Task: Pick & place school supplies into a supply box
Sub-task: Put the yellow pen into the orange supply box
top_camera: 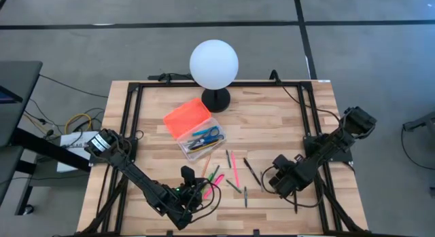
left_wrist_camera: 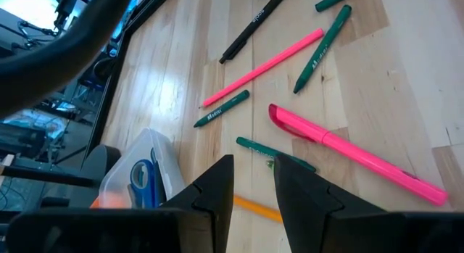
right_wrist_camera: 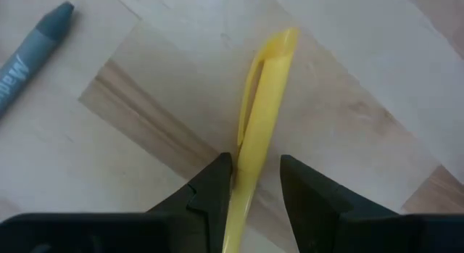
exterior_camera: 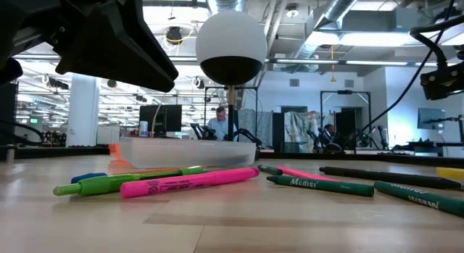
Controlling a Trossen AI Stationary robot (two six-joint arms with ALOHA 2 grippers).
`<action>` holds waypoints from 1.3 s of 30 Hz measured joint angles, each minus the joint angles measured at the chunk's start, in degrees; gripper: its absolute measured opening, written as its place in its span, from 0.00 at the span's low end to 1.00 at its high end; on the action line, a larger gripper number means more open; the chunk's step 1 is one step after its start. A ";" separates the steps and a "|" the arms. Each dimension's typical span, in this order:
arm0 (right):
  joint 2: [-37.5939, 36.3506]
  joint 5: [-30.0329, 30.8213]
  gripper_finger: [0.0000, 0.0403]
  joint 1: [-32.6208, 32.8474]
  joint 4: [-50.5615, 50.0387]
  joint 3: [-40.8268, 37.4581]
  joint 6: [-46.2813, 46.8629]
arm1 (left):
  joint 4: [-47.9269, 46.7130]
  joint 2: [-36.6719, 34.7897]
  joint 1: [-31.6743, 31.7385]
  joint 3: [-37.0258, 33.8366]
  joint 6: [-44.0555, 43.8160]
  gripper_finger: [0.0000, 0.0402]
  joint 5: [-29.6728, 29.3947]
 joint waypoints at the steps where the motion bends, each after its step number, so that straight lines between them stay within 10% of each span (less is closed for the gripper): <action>1: 0.00 0.00 0.29 -0.10 -0.01 0.00 -0.55 | 0.00 0.00 0.00 0.00 0.00 0.24 0.00; 15: 0.11 0.56 0.03 -1.78 1.03 -0.06 -7.81 | -0.01 0.00 0.00 0.00 -0.59 0.24 0.00; 39: 0.42 17.13 0.05 -10.58 14.19 -0.24 -34.45 | -1.82 0.02 0.37 0.00 -1.39 0.24 0.01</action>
